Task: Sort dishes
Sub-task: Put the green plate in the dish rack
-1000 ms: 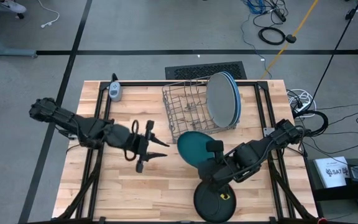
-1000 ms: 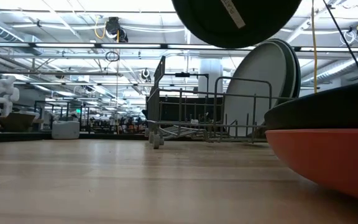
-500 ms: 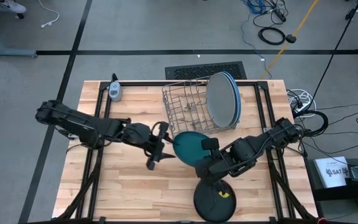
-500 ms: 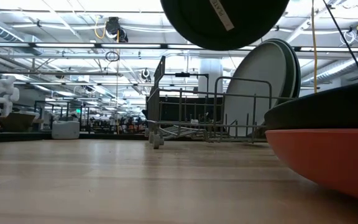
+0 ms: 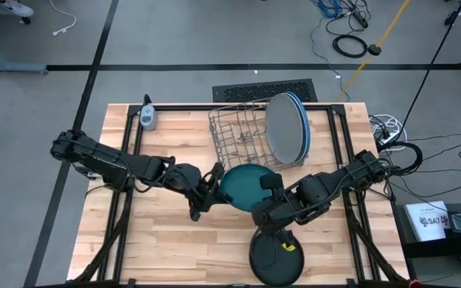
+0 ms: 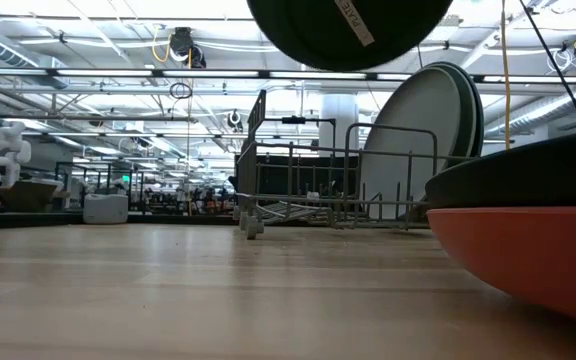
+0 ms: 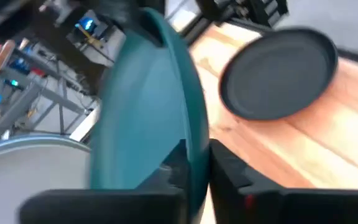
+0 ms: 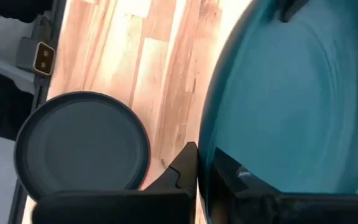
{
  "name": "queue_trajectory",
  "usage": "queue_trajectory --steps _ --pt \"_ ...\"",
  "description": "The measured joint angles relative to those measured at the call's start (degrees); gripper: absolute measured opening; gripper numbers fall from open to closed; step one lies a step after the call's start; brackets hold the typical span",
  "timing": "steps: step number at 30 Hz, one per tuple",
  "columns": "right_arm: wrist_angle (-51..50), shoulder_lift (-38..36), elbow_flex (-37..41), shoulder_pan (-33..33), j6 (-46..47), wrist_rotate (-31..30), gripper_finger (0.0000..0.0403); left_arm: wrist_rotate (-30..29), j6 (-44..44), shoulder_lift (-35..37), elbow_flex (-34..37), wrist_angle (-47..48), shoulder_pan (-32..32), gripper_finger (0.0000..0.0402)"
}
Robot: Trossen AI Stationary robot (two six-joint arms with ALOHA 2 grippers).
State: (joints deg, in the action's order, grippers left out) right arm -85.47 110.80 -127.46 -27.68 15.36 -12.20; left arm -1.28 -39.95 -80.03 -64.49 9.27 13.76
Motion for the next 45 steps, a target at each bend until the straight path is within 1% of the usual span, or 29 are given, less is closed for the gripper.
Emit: queue_trajectory --steps 3,5,9,11,15,19,21,24,27,28,30,31,34,36,38,40,42,45 --pt "0.0 0.0 0.0 0.0 2.5 -1.4 0.0011 -0.3 -0.5 -0.1 -0.2 0.6 -0.4 0.0015" --pt "-0.1 0.0 0.0 -0.1 4.8 -3.5 0.0026 -1.5 -0.7 -0.1 -1.3 2.9 -1.0 0.0014" --pt "-0.7 -0.1 -0.2 -0.3 9.2 -9.2 0.0078 -7.3 -0.7 -0.1 -3.2 4.6 -1.9 0.0010" --pt "-2.0 -0.1 -0.2 -0.9 11.4 -11.1 0.0108 -9.0 -0.5 -0.1 -4.2 5.1 -2.1 0.0010" --pt "-3.8 -0.2 -0.2 -2.7 15.0 -14.4 0.0159 -8.5 3.6 -0.1 -5.9 5.7 -3.1 0.0010" --pt "-4.0 -0.7 -0.1 -5.5 18.9 -21.2 0.0184 -4.5 7.7 -0.1 -6.3 4.9 -4.5 0.0010" --pt "-4.1 -0.8 0.0 -7.4 20.2 -25.6 0.0187 -2.9 8.2 -0.1 -6.3 5.0 -4.7 0.0010" --pt "-4.5 -1.0 0.0 -10.1 23.6 -34.0 0.0188 0.3 9.7 0.1 -6.6 5.1 -5.2 0.0010" --pt "-4.8 -1.2 0.0 -12.5 25.8 -42.6 0.0184 1.7 11.0 0.3 -6.6 5.5 -5.6 0.0004" --pt "-4.7 -1.2 0.0 -13.1 26.5 -43.0 0.0182 -0.1 12.9 0.3 -6.7 5.2 -6.0 0.0001" --pt "-4.5 -0.9 0.2 -14.6 26.5 -46.0 0.0178 -0.2 13.0 0.7 -7.0 5.6 -7.0 0.0000" --pt "-4.5 -0.9 0.2 -15.0 26.3 -46.8 0.0175 0.3 12.7 0.8 -7.1 6.9 -7.4 0.0000" --pt "-4.6 -1.1 0.1 -15.5 26.4 -51.5 0.0168 4.5 12.5 0.4 -6.8 11.4 -7.8 0.0000" --pt "-4.6 -1.2 0.1 -15.9 26.7 -52.4 0.0164 4.7 12.1 0.3 -6.6 11.6 -7.8 0.0000" --pt "-4.5 -1.0 0.1 -16.6 28.1 -52.4 0.0160 3.5 11.2 0.5 -6.7 9.3 -8.4 0.0000" --pt "-4.6 -1.1 0.1 -17.1 29.2 -52.7 0.0157 3.6 9.7 0.5 -6.7 7.1 -9.3 0.0000" --pt "-4.6 -1.1 0.1 -17.7 30.0 -53.5 0.0154 5.9 9.5 0.4 -7.2 6.7 -10.9 0.0000" --pt "-4.5 -0.7 0.1 -18.6 31.0 -55.9 0.0153 11.9 11.2 0.1 -7.7 2.8 -14.6 0.0000"
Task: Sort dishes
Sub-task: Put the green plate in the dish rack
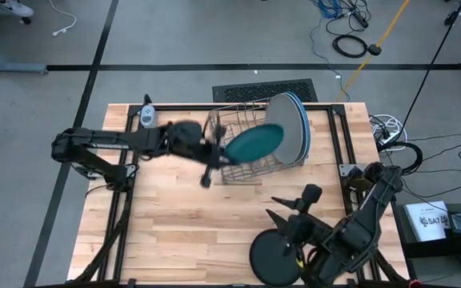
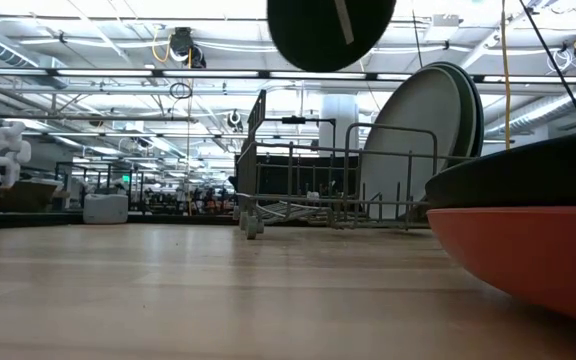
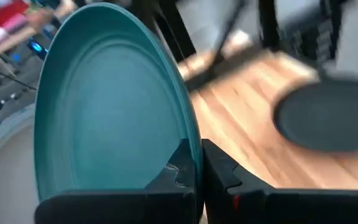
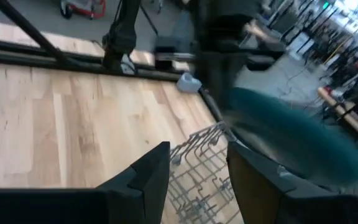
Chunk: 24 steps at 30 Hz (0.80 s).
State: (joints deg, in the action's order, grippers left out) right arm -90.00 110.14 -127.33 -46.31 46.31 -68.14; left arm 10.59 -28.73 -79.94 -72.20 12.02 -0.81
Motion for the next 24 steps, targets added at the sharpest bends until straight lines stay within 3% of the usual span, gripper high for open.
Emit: queue_trajectory --steps 3,7,10,13,17,21,24 --pt "0.0 0.6 0.0 -0.7 0.2 -2.6 0.0153 2.4 11.1 -0.2 0.0 -9.3 -3.4 0.0000" --pt "0.0 1.5 0.0 -1.2 0.2 -4.2 0.0153 0.8 32.1 -1.1 0.0 -25.4 -8.1 0.0000" --pt "0.0 2.0 0.0 -1.7 0.1 -4.4 0.0153 -3.2 50.8 -2.9 0.0 -31.6 -11.9 0.0000" --pt "0.0 2.1 0.0 -2.3 -0.2 -4.6 0.0153 -4.4 65.0 -5.0 0.0 -31.4 -15.1 0.0000" --pt "0.0 2.1 0.0 -3.7 -3.1 -7.4 0.0153 -4.4 76.1 -10.3 0.3 -31.8 -16.6 0.0000" --pt "0.0 1.9 0.0 -5.4 -4.8 -7.7 0.0153 -3.9 84.3 -17.0 0.4 -38.9 -16.3 0.0000" --pt "0.0 1.9 0.0 -7.1 -5.0 -9.0 0.0153 -6.4 89.2 -21.1 0.4 -40.5 -16.0 0.0000"
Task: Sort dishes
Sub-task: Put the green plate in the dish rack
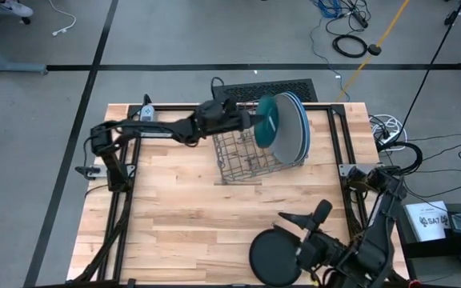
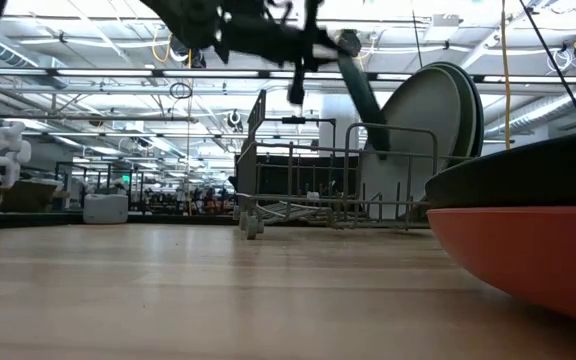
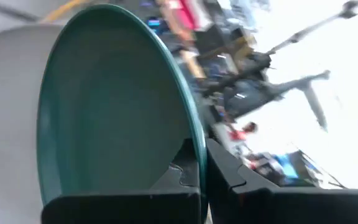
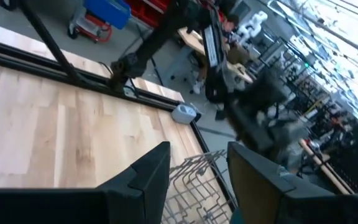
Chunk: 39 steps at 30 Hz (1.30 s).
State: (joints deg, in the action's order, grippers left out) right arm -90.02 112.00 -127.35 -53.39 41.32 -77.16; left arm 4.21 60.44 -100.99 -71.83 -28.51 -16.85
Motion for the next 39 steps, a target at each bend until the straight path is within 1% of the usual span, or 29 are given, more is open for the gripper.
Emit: queue_trajectory --steps 4,7,9,13,16,18,26,28,33,39 --pt "0.0 0.0 0.0 -2.5 -0.1 -1.1 0.0153 -5.1 3.7 -2.3 0.1 1.4 1.4 0.0000" --pt "0.0 -0.1 0.0 -4.4 -0.2 -2.1 0.0153 -10.5 3.6 -1.9 0.1 0.3 3.2 0.0000" --pt "0.0 -0.1 0.0 -5.4 -0.2 -2.7 0.0153 -13.2 3.5 -1.1 0.1 1.2 4.2 0.0000" --pt "0.0 -0.1 0.0 -7.2 -0.2 -2.9 0.0153 -22.1 3.8 0.0 0.1 3.5 7.3 0.0000" --pt "0.0 -0.1 0.0 -8.1 -0.2 -2.9 0.0153 -30.0 6.7 0.0 0.0 4.5 9.7 0.0000" --pt "0.0 -0.1 0.0 -8.6 -0.4 -2.9 0.0153 -32.4 8.0 -0.1 0.0 3.7 10.2 0.0000" --pt "0.0 -0.1 0.5 -9.6 -0.8 -4.0 0.0153 -34.9 8.2 -1.3 -0.4 3.1 10.6 0.0000" --pt "0.0 -0.1 0.5 -9.7 -0.9 -4.1 0.0153 -34.2 8.6 -2.1 -0.4 2.7 10.4 0.0000" --pt "0.0 -0.1 0.6 -9.7 -0.8 -4.1 0.0153 -29.8 11.5 -5.7 -0.4 -0.7 10.0 0.0000" --pt "0.0 -0.1 0.7 -9.7 -0.5 -4.1 0.0153 -30.2 13.7 -7.3 -0.4 -0.9 10.2 0.0000"
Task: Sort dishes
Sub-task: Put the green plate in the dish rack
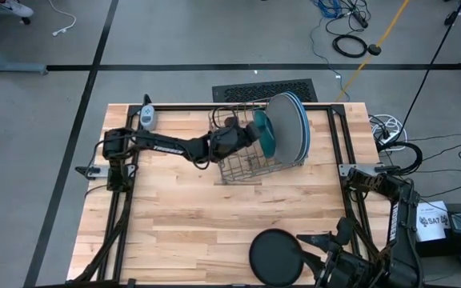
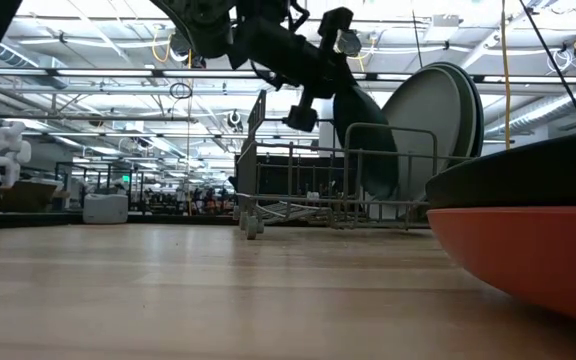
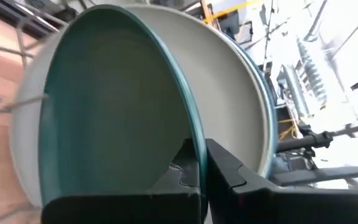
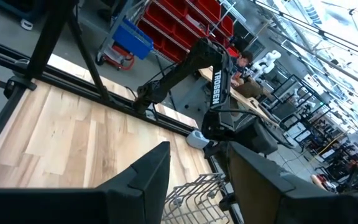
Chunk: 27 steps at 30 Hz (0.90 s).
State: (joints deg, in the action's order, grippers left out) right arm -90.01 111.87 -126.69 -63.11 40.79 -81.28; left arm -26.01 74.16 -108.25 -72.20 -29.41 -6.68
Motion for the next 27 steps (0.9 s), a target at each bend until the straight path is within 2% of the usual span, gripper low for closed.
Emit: queue_trajectory --steps 12,20,27 --pt "0.0 0.0 0.0 0.0 0.0 0.1 0.0153 -6.9 -4.0 0.8 0.0 -2.6 2.9 0.0000" --pt "0.0 0.0 0.0 0.0 0.0 0.3 0.0153 -11.8 -4.1 0.8 0.1 0.9 4.3 0.0000" --pt "0.0 0.0 0.0 0.0 -0.1 0.3 0.0153 -12.3 -3.1 0.6 0.1 0.5 3.7 0.0000"
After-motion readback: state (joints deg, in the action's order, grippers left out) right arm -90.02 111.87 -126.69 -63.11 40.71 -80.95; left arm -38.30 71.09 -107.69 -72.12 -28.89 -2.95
